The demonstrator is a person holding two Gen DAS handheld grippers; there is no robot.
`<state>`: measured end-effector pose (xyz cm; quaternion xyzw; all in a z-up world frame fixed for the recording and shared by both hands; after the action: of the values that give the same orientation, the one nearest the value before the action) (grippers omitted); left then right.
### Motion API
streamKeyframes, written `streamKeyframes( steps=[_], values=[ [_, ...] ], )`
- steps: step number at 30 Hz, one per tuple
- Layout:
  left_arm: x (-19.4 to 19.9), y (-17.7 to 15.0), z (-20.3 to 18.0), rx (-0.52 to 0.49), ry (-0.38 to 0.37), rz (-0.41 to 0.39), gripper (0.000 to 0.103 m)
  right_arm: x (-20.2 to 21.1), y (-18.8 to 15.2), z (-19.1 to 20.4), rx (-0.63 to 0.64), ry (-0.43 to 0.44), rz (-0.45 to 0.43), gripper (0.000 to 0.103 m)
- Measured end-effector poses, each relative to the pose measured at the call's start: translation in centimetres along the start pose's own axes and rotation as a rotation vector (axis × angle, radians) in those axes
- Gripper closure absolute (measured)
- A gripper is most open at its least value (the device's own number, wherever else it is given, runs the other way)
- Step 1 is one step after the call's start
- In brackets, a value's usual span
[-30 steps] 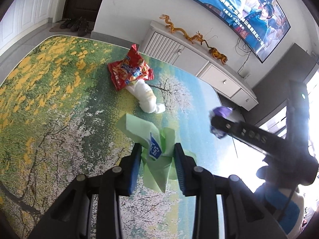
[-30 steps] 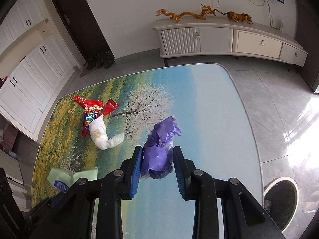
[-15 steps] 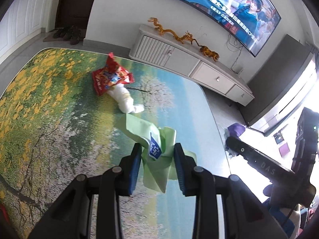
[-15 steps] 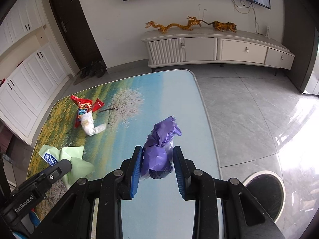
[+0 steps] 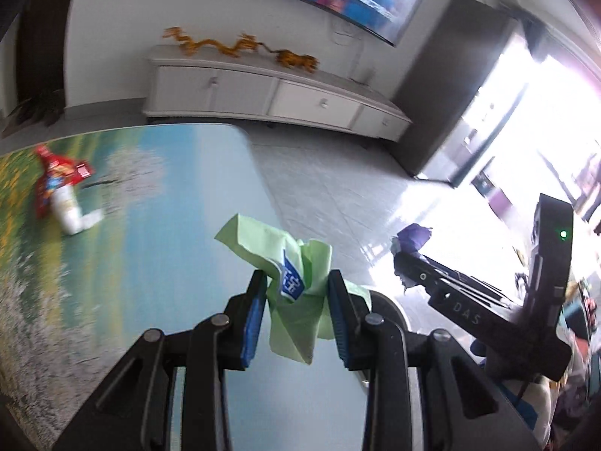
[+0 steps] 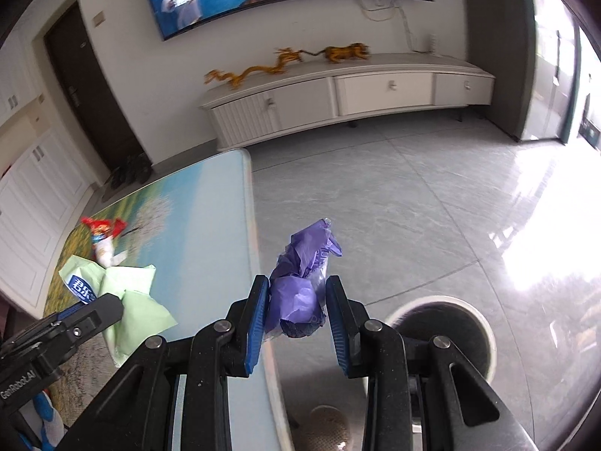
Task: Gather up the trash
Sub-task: 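Lift both wrappers and carry them over the trash bin, then open both tools to drop the wrappers into the trash bin, then move both open tools back over the red chip bag and white bag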
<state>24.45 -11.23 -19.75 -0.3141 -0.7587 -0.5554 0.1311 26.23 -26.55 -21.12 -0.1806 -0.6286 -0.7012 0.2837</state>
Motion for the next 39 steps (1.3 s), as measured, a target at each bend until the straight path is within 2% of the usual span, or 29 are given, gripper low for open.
streamKeyframes(
  steps=[4, 9, 17, 22, 24, 26, 28, 32, 39],
  values=[
    [-2.7, -0.6, -5.0, -0.075, -0.066, 0.046, 0.072, 0.9, -0.7, -6.1, -0.078, -0.072, 0.006, 0.074],
    [-6.1, -2.3, -10.0, -0.153, -0.116, 0.109, 0.072, 0.9, -2.7, -12.0, -0.172, -0.136, 0.035, 0.074],
    [-12.2, -6.2, -15.2, -0.167, -0.171, 0.251, 0.07, -0.6, -6.7, -17.3, -0.263, -0.183, 0.118, 0.074],
    [-15.3, -7.7, -17.2, -0.156, -0.202, 0.302, 0.07, -1.4, -8.6, -19.8, -0.31, -0.214, 0.155, 0.072],
    [-16.2, -8.3, -18.1, -0.14, -0.234, 0.332, 0.068, -1.7, -9.1, -20.5, -0.322, -0.238, 0.165, 0.07],
    [-16.8, -9.0, -18.8, -0.133, -0.259, 0.351, 0.055, -1.7, -9.6, -21.4, -0.332, -0.268, 0.173, 0.064],
    [-17.0, -9.3, -19.0, -0.129, -0.275, 0.357, 0.049, -1.4, -10.1, -22.0, -0.344, -0.29, 0.177, 0.059],
    [-16.7, -9.1, -19.3, -0.135, -0.282, 0.357, 0.049, -0.8, -10.6, -22.8, -0.365, -0.314, 0.18, 0.059],
    [-12.9, -6.0, -16.8, -0.166, -0.236, 0.244, 0.049, 1.0, -9.3, -22.1, -0.382, -0.302, 0.121, 0.059]
  ],
)
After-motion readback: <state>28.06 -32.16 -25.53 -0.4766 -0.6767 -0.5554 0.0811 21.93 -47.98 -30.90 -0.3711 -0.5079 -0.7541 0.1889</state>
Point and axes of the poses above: each gripper's, at about its wrist camera, not at the fingertips, and x roughly against the way its jaws point, z to its left, y to its top, the point moved 7 cm from there along -x, roughly the way its jaws point, and after that the axes turned 13 degrees about -z, right-handed, at the moved point
